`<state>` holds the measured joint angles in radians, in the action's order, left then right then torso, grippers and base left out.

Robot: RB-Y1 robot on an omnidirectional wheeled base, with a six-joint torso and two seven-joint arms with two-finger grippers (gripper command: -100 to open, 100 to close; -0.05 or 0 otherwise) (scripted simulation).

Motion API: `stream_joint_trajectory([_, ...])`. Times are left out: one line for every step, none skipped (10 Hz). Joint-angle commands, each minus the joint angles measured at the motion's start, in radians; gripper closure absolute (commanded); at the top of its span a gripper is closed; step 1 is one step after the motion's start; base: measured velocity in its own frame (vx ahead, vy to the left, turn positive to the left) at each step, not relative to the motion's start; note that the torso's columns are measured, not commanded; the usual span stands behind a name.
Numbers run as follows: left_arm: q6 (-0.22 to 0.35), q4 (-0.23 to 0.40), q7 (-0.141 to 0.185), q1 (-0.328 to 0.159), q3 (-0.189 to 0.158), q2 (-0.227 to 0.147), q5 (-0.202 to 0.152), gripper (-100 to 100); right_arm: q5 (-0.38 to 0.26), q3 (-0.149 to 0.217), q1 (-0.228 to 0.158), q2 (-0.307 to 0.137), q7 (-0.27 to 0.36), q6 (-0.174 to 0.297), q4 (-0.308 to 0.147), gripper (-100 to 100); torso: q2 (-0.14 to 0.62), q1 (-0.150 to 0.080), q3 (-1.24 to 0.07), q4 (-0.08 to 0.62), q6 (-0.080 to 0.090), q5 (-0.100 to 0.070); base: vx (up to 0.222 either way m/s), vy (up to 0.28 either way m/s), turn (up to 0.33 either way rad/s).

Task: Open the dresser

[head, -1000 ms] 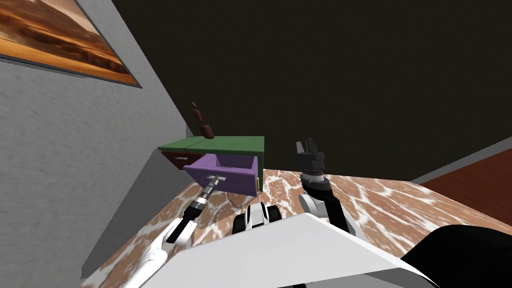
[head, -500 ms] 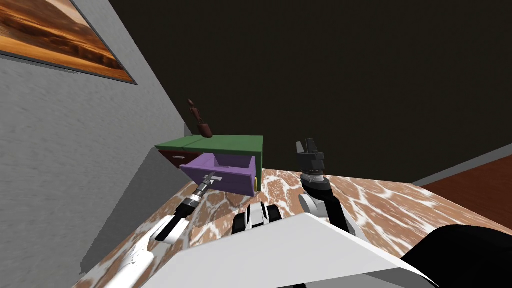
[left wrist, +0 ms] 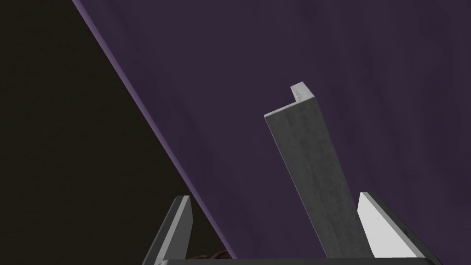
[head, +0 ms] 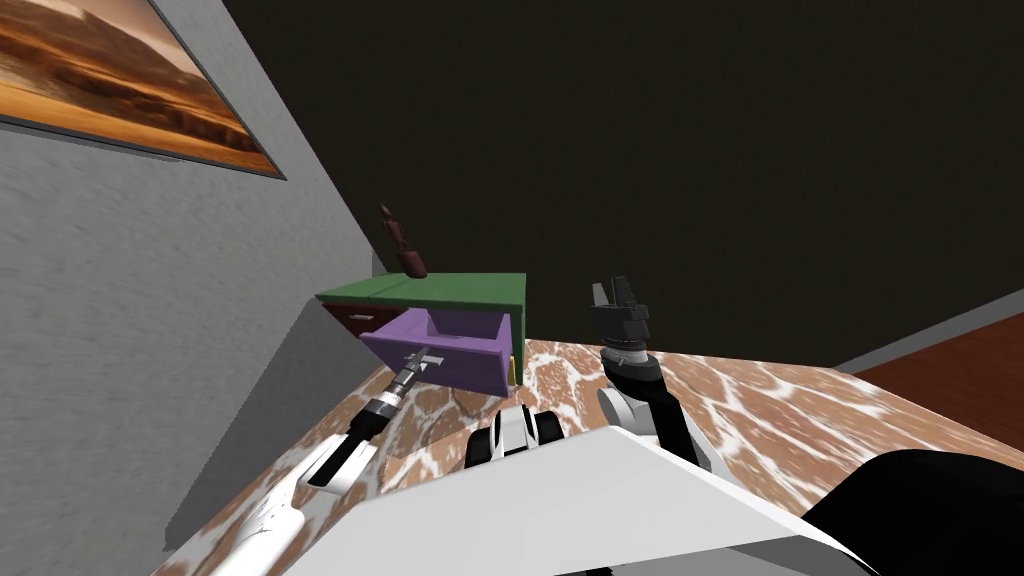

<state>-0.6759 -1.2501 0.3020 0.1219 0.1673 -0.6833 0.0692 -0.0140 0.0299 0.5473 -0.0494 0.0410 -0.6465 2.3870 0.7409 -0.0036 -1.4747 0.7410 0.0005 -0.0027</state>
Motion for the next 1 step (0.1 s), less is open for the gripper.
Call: stream_joint_trajectory([0.001, 0.001, 0.0, 0.001, 0.001, 0.0, 0.0, 0, 0.0, 0.0, 0.0, 0.0, 0.0, 0.0, 0.0, 0, -0.001, 0.001, 0.0, -0.001, 0.0, 0.001, 0.0, 0.0, 0.0])
